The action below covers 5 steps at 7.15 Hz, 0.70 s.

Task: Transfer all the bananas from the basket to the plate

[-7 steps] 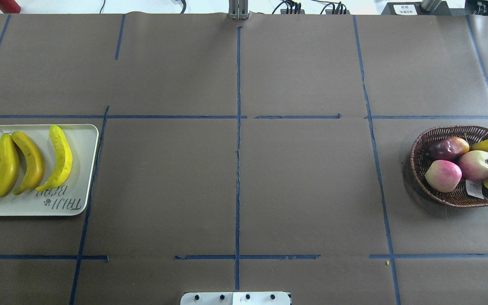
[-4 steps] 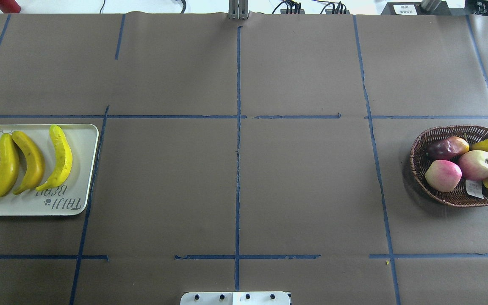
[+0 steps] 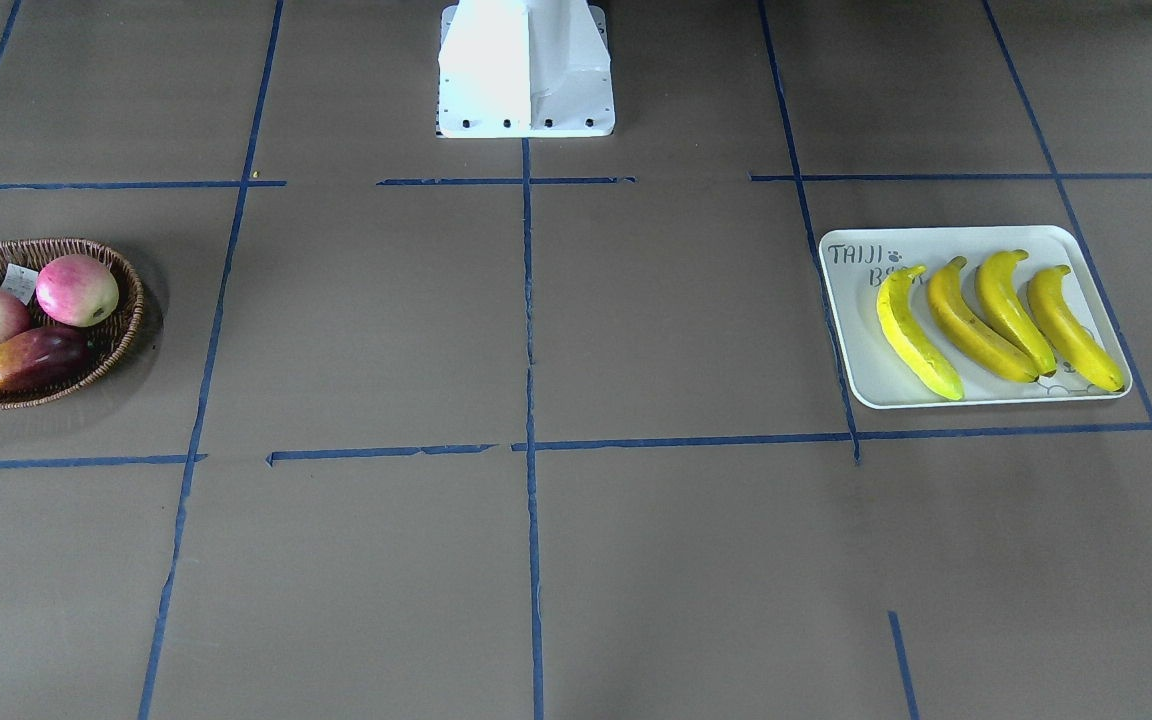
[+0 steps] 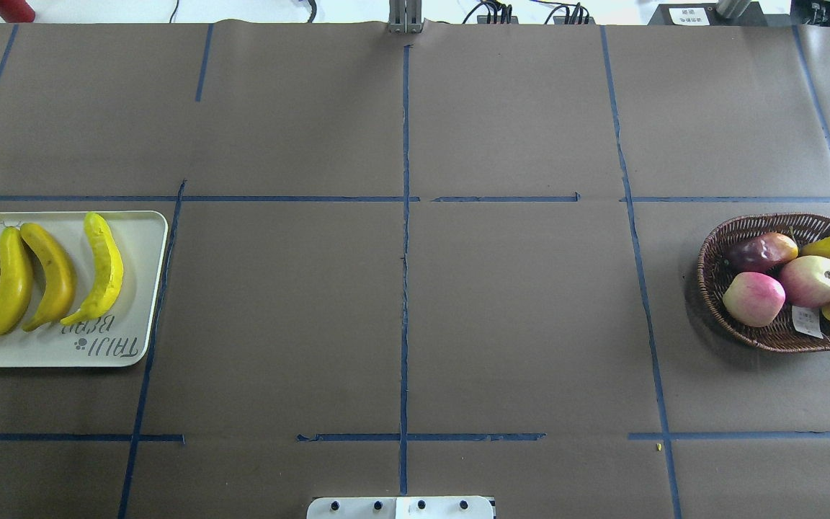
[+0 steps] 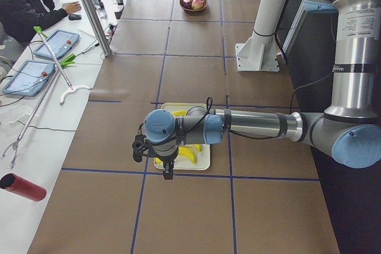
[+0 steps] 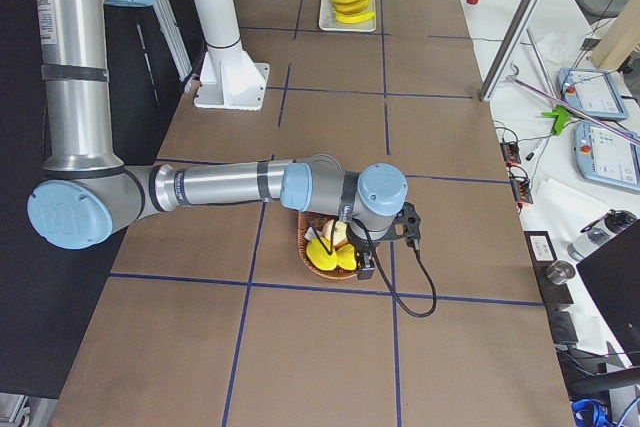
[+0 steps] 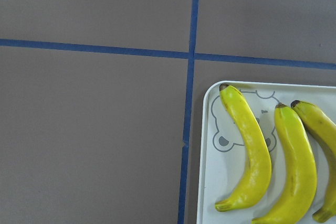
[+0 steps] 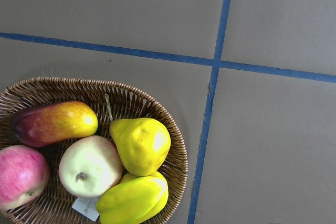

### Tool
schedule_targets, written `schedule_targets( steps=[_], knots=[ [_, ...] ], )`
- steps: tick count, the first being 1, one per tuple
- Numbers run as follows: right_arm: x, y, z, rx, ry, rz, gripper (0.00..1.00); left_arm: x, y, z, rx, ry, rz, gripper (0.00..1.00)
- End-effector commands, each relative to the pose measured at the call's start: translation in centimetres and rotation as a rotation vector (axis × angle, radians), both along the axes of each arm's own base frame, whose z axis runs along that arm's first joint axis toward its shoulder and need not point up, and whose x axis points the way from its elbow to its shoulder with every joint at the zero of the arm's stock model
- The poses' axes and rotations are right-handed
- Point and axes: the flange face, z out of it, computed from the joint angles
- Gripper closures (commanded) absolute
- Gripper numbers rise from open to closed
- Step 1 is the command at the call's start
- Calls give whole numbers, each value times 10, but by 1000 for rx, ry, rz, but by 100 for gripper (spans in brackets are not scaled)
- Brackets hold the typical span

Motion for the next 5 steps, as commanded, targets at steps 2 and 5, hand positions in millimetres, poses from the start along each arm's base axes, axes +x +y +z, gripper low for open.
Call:
schedule_targets(
  steps=[2,5],
  knots=[
    [2,4,9,-41,38,113,0,0,-4,-1,10,-6,4,0],
    [6,13,28,-105,-2,142,0,0,-5,0,9,-6,4,0]
  ],
)
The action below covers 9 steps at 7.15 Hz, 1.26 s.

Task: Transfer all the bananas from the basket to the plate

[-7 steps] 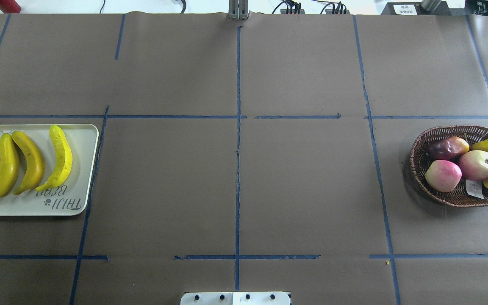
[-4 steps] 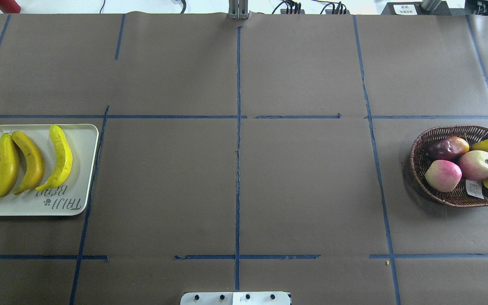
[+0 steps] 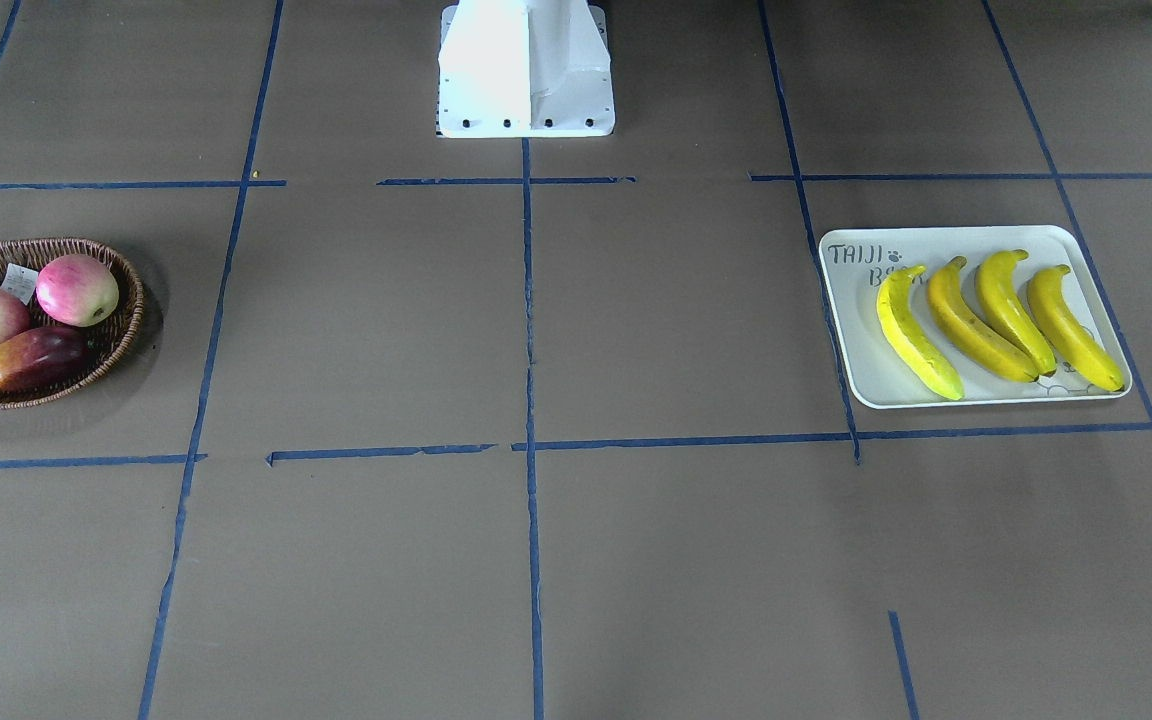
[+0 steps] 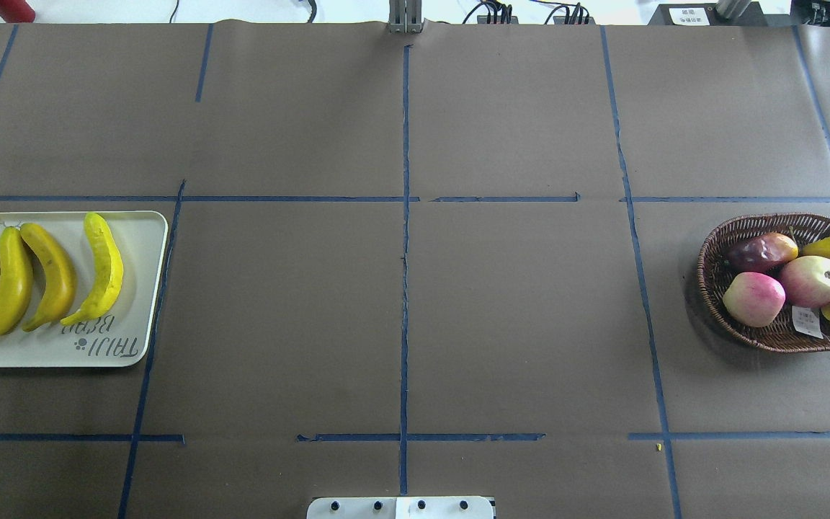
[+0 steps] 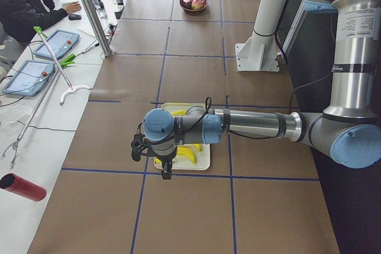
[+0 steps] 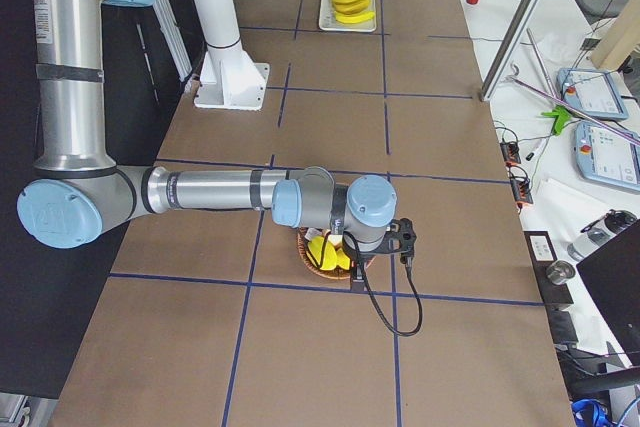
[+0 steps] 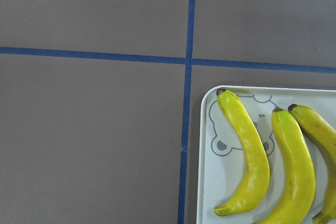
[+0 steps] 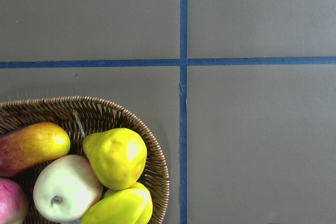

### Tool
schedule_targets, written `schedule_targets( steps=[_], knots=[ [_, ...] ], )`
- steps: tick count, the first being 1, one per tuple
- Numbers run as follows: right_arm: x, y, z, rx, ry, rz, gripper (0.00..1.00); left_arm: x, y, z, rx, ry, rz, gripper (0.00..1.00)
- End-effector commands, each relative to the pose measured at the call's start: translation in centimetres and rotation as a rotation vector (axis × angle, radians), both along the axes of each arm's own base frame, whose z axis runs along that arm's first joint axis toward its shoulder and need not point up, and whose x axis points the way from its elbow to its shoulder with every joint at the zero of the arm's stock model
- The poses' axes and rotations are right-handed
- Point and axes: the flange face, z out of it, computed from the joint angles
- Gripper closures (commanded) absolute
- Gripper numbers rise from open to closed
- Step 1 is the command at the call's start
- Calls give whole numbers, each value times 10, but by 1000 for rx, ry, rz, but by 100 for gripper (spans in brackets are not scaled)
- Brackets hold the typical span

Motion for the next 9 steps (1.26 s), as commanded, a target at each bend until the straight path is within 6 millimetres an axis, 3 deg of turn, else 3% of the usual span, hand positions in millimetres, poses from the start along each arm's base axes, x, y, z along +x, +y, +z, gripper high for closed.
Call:
schedule_targets(
  steps=[1,6,9],
  knots=[
    [17,0,-4,4,-22,43,0,0,-1,-1,3,1,0,0],
    [40,26,16,-23,-17,85,0,0,-1,0,2,0,1,0],
    [41,25,14,-12,-14,86,0,0,-1,1,1,0,1,0]
  ],
)
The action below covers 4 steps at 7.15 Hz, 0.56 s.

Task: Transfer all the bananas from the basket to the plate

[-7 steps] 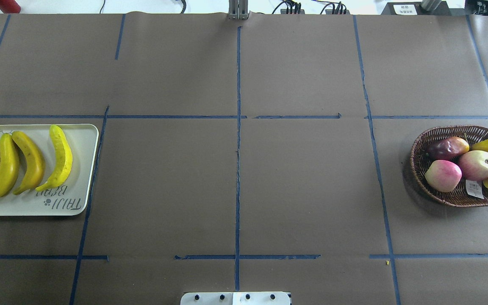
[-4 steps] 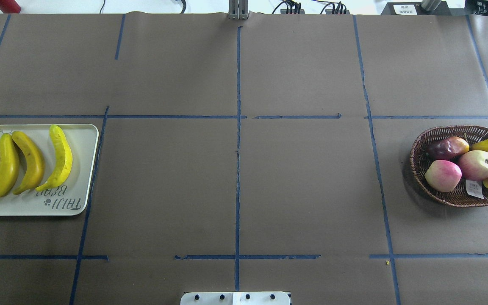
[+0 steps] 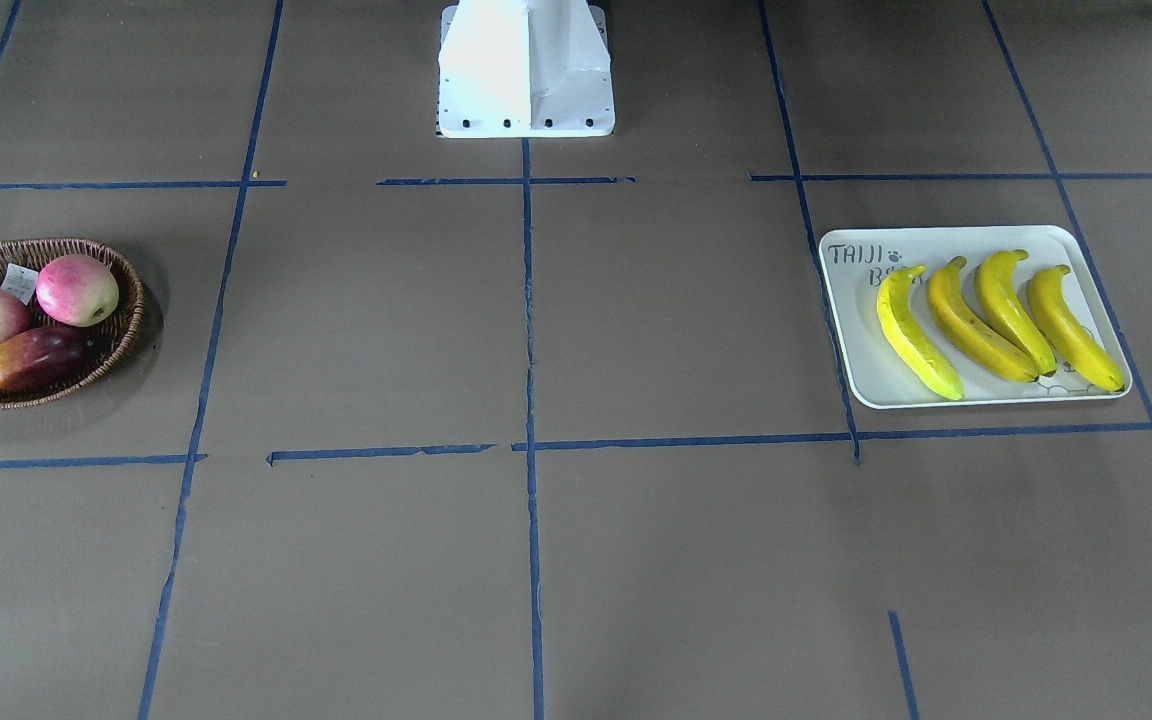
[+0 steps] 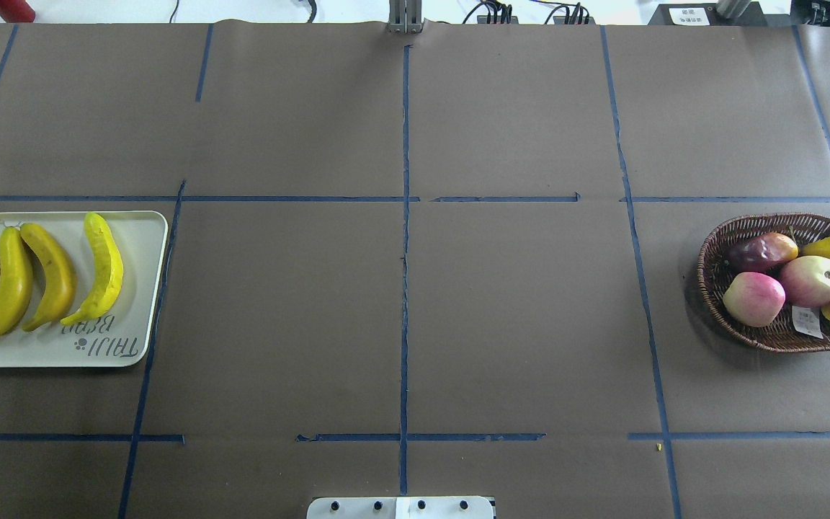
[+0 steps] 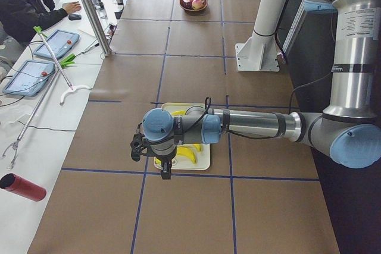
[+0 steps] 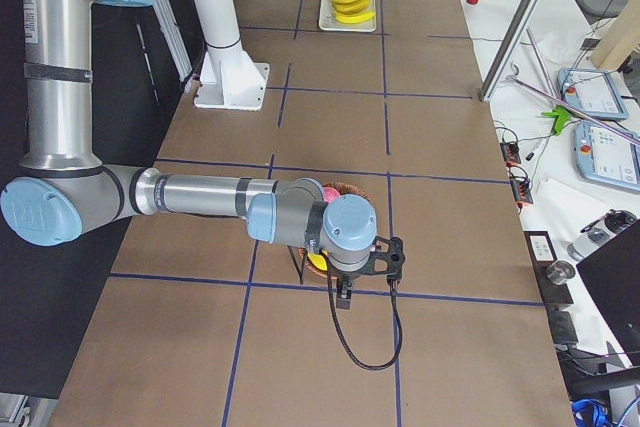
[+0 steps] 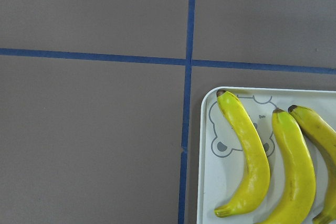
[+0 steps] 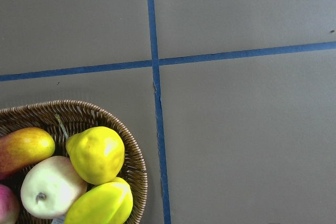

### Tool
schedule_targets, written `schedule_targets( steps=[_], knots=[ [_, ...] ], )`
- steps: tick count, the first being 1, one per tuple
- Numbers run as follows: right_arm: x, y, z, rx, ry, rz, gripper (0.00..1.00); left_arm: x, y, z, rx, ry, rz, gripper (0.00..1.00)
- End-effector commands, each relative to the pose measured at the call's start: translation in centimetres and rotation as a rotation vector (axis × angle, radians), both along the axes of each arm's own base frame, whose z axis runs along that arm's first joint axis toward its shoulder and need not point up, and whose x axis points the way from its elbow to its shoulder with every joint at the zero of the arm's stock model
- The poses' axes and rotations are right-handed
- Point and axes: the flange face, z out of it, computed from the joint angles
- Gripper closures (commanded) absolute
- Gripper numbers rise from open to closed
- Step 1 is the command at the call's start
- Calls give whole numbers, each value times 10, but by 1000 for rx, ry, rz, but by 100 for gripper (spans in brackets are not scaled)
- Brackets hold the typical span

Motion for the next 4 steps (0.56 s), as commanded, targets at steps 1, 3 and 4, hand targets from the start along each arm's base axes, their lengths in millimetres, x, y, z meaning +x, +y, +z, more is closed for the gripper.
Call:
schedule_targets(
  steps=[1,3,4],
  knots=[
    [1,0,-1,5,1,1,0,0,0,1,-2,-1,0,0],
    [1,-1,-1,5,1,1,0,1,-1,0,0,-1,1,0],
    [1,-3,-3,10,3,1,0,0,-1,0,0,-1,0,0]
  ],
)
